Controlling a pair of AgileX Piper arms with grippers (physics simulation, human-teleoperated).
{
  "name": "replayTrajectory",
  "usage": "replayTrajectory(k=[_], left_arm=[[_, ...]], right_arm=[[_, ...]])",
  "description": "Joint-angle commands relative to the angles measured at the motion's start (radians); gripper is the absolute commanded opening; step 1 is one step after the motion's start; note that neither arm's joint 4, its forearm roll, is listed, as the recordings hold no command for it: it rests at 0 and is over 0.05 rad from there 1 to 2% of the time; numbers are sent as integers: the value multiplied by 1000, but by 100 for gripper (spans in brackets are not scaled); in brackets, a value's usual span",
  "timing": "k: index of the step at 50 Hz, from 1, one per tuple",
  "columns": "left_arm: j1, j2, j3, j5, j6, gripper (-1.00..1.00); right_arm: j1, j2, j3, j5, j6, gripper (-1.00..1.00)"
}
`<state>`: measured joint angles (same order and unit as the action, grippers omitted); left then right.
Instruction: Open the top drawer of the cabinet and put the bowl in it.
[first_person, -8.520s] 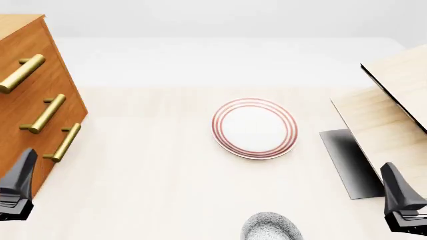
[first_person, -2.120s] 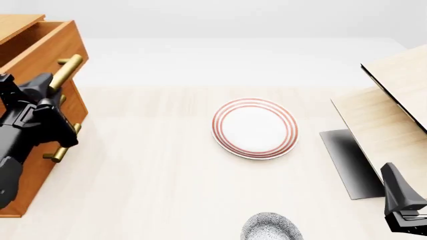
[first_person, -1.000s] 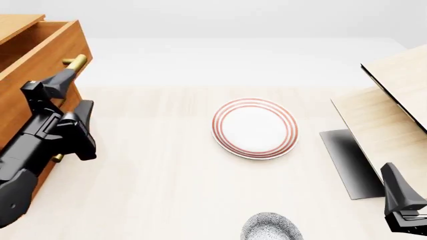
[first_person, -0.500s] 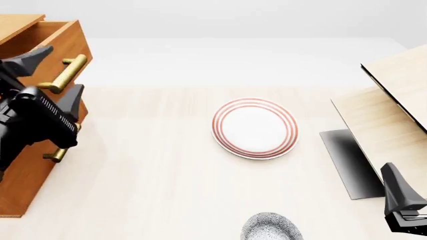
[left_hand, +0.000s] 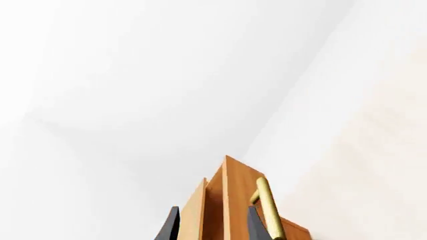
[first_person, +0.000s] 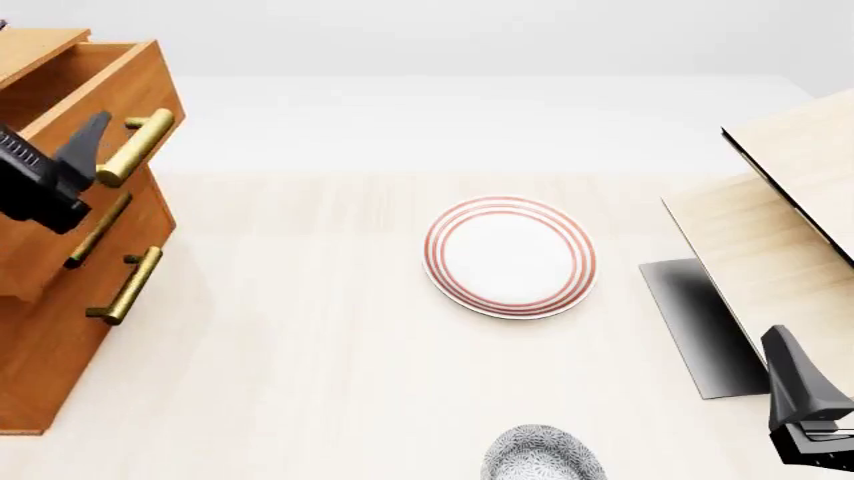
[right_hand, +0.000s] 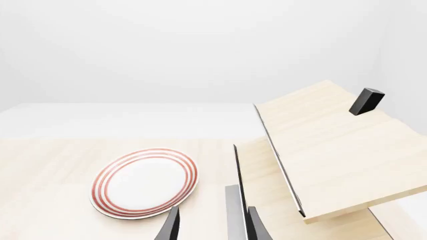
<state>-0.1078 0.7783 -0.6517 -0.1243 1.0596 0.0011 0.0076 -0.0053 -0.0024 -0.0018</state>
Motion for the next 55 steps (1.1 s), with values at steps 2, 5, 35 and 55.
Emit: replayTrajectory(k=[2, 5, 35, 55], left_arm=[[26, -44, -140, 220, -189, 100], [40, -37, -186, 281, -254, 100], [79, 47, -491, 597, -646, 100], [82, 196, -630, 759, -788, 100]], right_arm=[[0, -2, 1, 0, 0, 100], [0, -1, 1, 0, 0, 100], [0, -2, 1, 0, 1, 100], [0, -2, 1, 0, 0, 100]])
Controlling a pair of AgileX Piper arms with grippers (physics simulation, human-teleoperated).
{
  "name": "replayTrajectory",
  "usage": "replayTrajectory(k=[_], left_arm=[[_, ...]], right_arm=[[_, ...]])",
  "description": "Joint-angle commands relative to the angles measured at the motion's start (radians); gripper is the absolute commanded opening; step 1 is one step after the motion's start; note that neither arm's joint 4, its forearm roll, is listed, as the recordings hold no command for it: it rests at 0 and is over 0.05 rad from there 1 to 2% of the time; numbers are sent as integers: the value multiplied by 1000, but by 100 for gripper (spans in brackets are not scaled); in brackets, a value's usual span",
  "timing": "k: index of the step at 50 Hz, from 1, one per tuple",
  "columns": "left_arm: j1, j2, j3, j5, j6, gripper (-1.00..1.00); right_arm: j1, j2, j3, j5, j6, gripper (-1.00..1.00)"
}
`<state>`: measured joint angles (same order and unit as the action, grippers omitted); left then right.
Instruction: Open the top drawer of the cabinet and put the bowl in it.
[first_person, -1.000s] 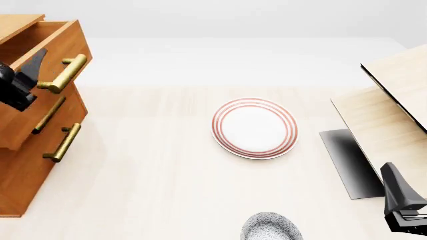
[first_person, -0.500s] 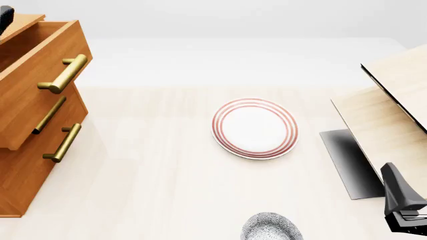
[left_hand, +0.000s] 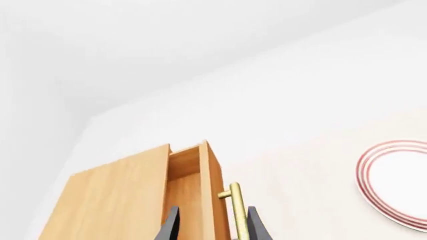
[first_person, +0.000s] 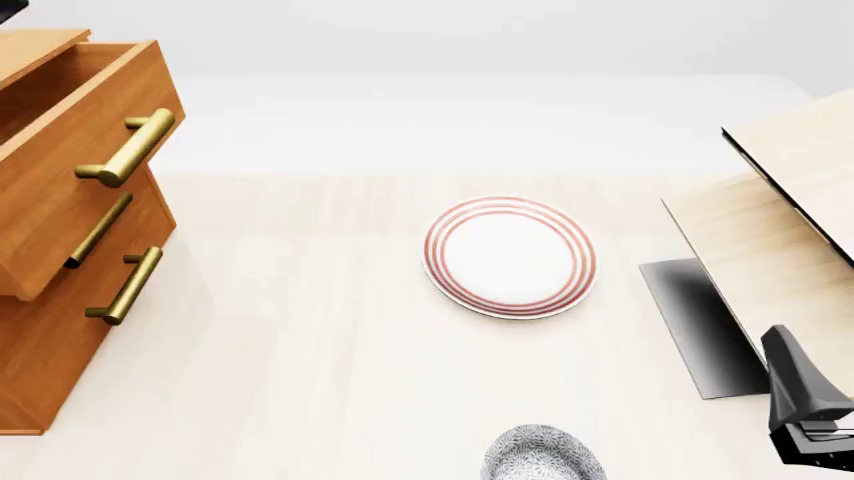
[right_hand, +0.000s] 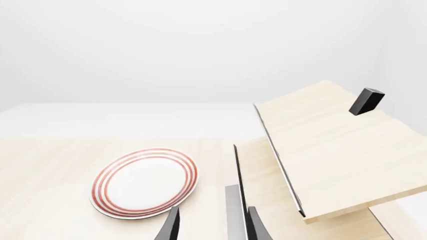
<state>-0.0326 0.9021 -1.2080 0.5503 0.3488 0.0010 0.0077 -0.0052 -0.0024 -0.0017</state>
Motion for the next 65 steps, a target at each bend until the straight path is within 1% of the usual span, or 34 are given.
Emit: replayTrajectory(k=[1, 2, 4, 5, 6, 7, 15, 21, 23, 31, 36, 37, 38, 40, 43, 47, 50, 58, 59, 61, 65], left_arm=[[0, 93, -97, 102, -107, 100], [9, 106, -106, 118, -112, 100], [7, 105, -110, 115, -107, 100], [23, 103, -109, 124, -109, 100], [16, 114, -116, 130, -106, 100], [1, 138, -140, 143, -144, 100], [37, 164, -173, 191, -145, 100], [54, 197, -223, 244, -178, 100], [61, 200, -227, 253, -183, 100], [54, 238, -251, 283, -212, 100], [48, 279, -294, 323, -240, 100], [43, 286, -297, 326, -232, 100], [45, 286, -305, 328, -254, 100], [50, 290, -308, 334, -244, 100], [42, 305, -314, 344, -276, 100], [51, 313, -315, 357, -275, 100], [48, 325, -321, 365, -292, 100], [59, 347, -321, 378, -294, 100], [52, 353, -324, 380, -305, 100], [55, 359, -323, 383, -295, 100], [59, 366, -328, 391, -298, 100]], right_arm=[[0, -1, 1, 0, 0, 100], [0, -2, 1, 0, 0, 100], [0, -1, 1, 0, 0, 100], [0, -2, 1, 0, 1, 100], [0, -2, 1, 0, 0, 100], [0, -2, 1, 0, 0, 100], [0, -2, 1, 0, 0, 100], [0, -2, 1, 0, 0, 100], [0, -2, 1, 0, 0, 100], [0, -1, 1, 0, 0, 100], [0, -2, 1, 0, 0, 100], [0, -2, 1, 0, 0, 100], [0, -2, 1, 0, 0, 100], [0, -2, 1, 0, 0, 100], [0, -2, 1, 0, 0, 100], [0, -2, 1, 0, 0, 100], [0, -2, 1, 0, 0, 100], [0, -2, 1, 0, 0, 100], [0, -1, 1, 0, 0, 100], [0, -1, 1, 0, 0, 100], [0, -1, 1, 0, 0, 100]])
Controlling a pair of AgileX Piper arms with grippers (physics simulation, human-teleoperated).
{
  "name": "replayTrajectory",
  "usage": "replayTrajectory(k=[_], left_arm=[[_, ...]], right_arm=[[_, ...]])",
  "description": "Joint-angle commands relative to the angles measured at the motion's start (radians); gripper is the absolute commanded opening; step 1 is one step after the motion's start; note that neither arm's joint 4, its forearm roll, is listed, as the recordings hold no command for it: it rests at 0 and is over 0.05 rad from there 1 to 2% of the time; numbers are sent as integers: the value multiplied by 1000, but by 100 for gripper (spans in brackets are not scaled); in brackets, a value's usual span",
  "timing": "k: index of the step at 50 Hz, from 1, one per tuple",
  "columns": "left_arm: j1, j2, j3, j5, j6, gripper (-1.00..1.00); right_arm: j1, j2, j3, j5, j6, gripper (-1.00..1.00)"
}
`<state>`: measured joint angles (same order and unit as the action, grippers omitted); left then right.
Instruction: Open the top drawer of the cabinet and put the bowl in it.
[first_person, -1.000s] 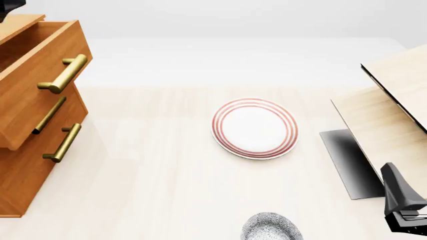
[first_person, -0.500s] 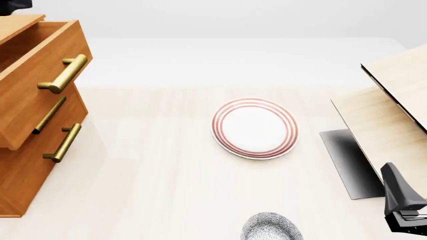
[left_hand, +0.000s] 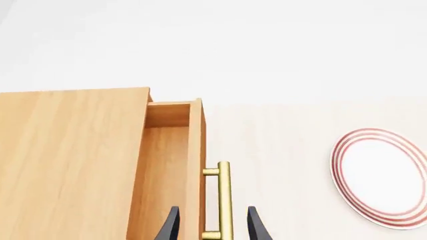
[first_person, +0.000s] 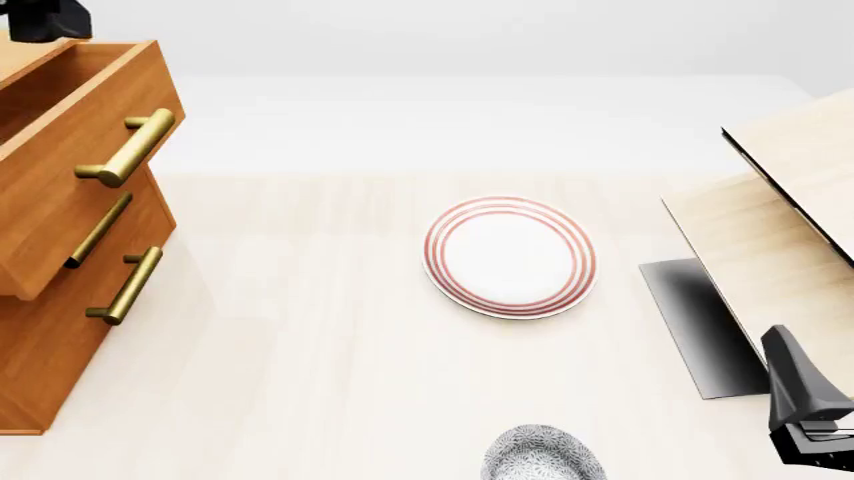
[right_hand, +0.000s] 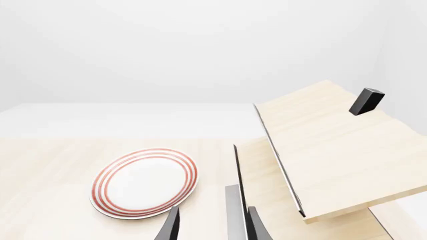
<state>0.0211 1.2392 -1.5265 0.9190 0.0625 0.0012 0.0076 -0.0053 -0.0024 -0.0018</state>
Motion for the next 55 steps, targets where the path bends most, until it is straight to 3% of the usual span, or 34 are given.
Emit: replayTrajectory(k=[1, 55], left_arm=[[6, 29, -7, 23, -10, 100], [25, 19, 187, -104, -76, 100]], right_arm=[[0, -1, 1, 0, 0, 100], [0, -1, 1, 0, 0, 100]])
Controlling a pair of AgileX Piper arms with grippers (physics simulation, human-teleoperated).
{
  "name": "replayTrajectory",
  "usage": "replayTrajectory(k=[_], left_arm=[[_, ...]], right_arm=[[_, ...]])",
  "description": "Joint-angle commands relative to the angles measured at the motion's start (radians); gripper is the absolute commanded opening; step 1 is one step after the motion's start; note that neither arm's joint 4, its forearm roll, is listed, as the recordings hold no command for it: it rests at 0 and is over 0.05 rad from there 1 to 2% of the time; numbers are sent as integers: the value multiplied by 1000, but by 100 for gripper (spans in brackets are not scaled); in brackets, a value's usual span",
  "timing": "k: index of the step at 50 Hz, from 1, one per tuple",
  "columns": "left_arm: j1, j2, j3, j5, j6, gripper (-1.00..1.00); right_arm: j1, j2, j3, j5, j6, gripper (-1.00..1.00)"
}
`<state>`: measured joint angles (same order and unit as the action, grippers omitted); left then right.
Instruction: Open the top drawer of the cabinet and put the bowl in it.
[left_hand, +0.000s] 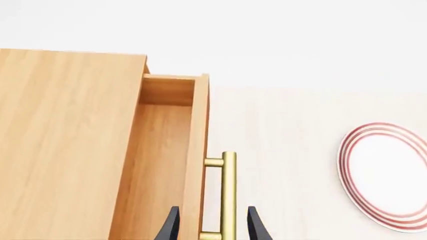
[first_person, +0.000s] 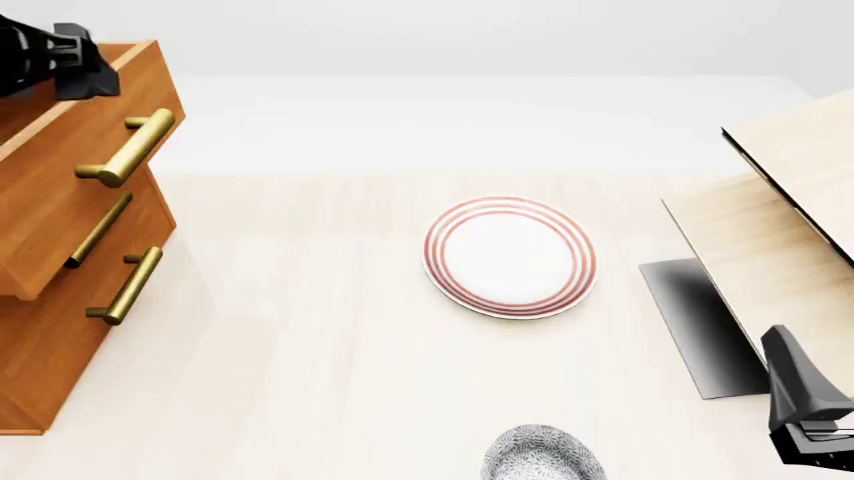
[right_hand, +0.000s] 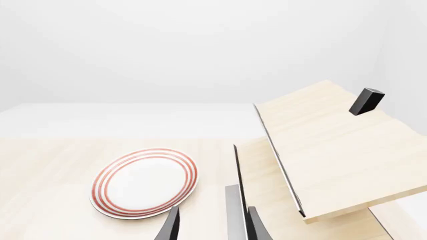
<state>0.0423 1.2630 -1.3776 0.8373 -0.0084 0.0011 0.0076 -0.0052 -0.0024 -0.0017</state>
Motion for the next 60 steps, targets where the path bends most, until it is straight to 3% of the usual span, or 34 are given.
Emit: replayTrajectory(k=[1, 60], left_arm=[[6, -4, 43, -26, -4, 100], [5, 18, 133, -100, -11, 100]], right_arm=[[0, -2, 1, 0, 0, 100], [0, -2, 1, 0, 0, 100]])
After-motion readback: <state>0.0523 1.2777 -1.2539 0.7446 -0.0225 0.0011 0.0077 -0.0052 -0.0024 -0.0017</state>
